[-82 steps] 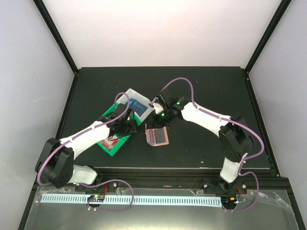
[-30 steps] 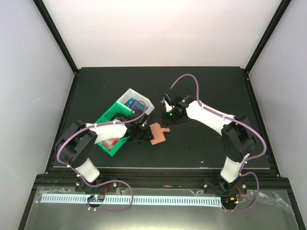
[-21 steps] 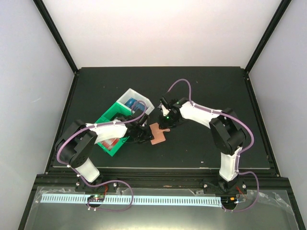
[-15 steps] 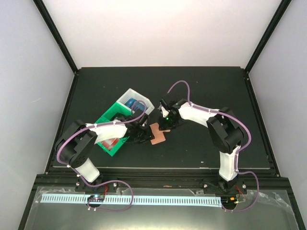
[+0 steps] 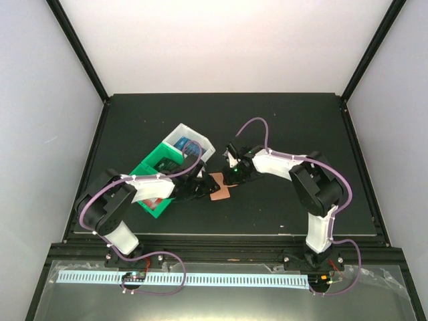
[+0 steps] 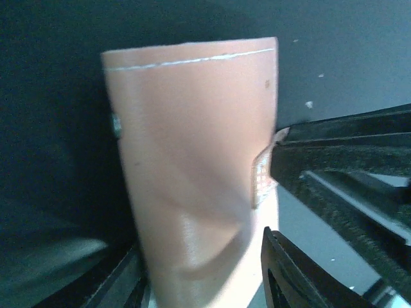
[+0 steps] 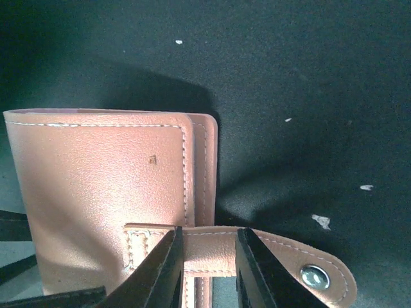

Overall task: Put the credit cards into the card holder
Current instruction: Turn over the card holder at the center of the board.

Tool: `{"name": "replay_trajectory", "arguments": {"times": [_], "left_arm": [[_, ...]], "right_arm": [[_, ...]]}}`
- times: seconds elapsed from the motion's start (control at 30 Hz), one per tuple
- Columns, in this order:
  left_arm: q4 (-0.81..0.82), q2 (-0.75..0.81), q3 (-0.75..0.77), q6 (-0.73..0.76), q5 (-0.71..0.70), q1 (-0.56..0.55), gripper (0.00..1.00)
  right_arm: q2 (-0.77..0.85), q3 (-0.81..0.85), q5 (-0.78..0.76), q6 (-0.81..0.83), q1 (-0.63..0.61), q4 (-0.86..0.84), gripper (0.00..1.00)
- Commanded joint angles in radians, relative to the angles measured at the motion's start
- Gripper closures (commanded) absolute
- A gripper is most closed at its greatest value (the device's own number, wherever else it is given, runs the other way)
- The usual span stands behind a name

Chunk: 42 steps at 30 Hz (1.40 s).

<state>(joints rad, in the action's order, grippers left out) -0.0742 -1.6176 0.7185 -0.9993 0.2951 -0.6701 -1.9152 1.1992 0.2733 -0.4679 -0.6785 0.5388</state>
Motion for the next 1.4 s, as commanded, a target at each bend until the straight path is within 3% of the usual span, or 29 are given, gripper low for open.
{"name": "replay_trajectory", "arguments": {"times": [0.0,0.2,0.47,0.77,0.9,1.0,1.17,1.37], "left_arm": [[0.169,-0.076,-0.09,-0.065,0.034,-0.006,0.53],[0.356,-0.109,-0.123,-0.072,0.057,-0.006,0.64],[0.364,-0.075,-0.136,0.021,0.059,-0.006,0.98],[0.192,0.108,-0.049,0.363,0.115,-0.012,0.98],[0.128,0.222,0.009,0.547,0.18,-0.015,0.98],[0.136,0.301,0.033,0.658,0.284,-0.016,0.98],[0.118,0.425,0.079,0.784,0.376,-0.016,0.99],[0.101,0.452,0.16,0.815,0.507,-0.016,0.99]], "right_arm": [[-0.047,-0.091,-0.017,-0.03,-0.009,-0.083,0.75],[-0.07,-0.147,0.006,-0.036,-0.007,-0.188,0.76],[0.035,-0.184,-0.02,-0.063,-0.002,-0.201,0.74],[0.379,-0.205,-0.03,-0.013,0.104,-0.11,0.62],[0.548,-0.183,-0.01,0.087,0.139,-0.086,0.4],[0.643,-0.178,0.072,0.158,0.14,-0.143,0.29],[0.758,-0.194,0.168,0.16,0.141,-0.257,0.22],[0.861,-0.243,0.433,0.17,0.142,-0.354,0.19]]}}
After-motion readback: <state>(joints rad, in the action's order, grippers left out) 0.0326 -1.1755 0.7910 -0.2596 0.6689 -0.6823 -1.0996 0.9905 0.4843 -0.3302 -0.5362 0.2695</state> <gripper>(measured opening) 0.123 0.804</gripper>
